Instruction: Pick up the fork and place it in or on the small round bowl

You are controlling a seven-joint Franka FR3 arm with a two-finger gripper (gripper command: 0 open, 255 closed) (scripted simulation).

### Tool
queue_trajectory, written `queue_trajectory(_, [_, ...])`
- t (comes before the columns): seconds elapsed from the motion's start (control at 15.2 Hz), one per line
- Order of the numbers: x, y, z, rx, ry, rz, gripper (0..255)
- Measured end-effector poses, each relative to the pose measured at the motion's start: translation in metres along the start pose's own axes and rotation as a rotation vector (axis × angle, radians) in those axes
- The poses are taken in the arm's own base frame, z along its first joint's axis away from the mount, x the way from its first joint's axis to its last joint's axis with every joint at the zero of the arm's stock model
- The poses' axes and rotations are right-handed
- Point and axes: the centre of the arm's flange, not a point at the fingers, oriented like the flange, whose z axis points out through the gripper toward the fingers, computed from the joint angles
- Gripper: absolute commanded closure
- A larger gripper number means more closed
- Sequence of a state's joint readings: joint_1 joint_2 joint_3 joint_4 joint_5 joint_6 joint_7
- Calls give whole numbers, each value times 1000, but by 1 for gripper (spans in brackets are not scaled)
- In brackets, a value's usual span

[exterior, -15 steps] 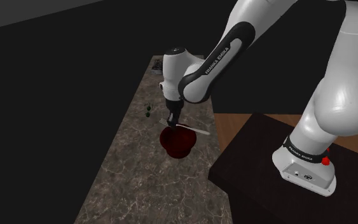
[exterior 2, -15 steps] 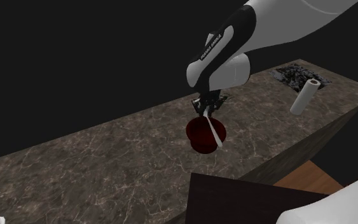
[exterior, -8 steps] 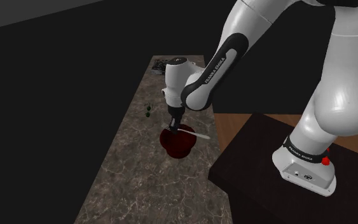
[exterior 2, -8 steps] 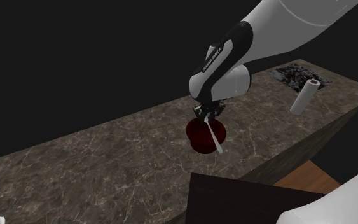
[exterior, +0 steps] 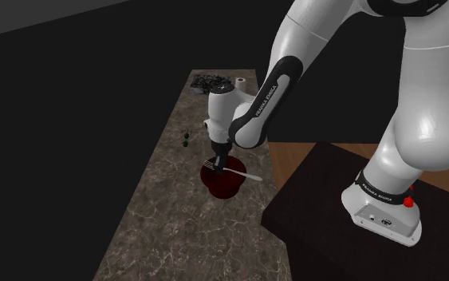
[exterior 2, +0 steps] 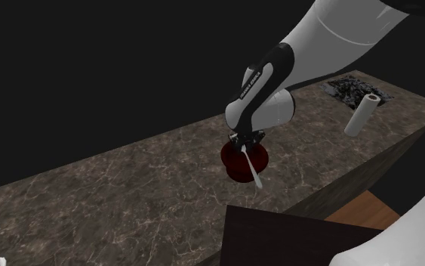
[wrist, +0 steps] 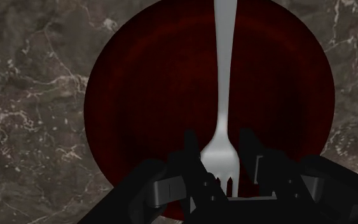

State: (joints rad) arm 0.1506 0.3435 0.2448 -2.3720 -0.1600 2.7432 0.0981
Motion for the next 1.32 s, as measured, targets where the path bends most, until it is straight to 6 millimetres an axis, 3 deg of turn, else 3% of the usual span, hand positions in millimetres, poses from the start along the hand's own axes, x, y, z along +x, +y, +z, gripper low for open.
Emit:
queue_trajectory(0.33, [0, 0, 3, 0, 0, 0, 255])
queue_trajectory(0.4, [0, 0, 3, 0, 0, 0, 0])
queue_trajectory(0.79, [0, 0, 3, 0, 0, 0, 0])
queue_trajectory(1.12, [-1, 0, -40, -1, 1, 0, 0])
queue_trajectory(1.32, [0, 0, -46, 0, 1, 0, 0])
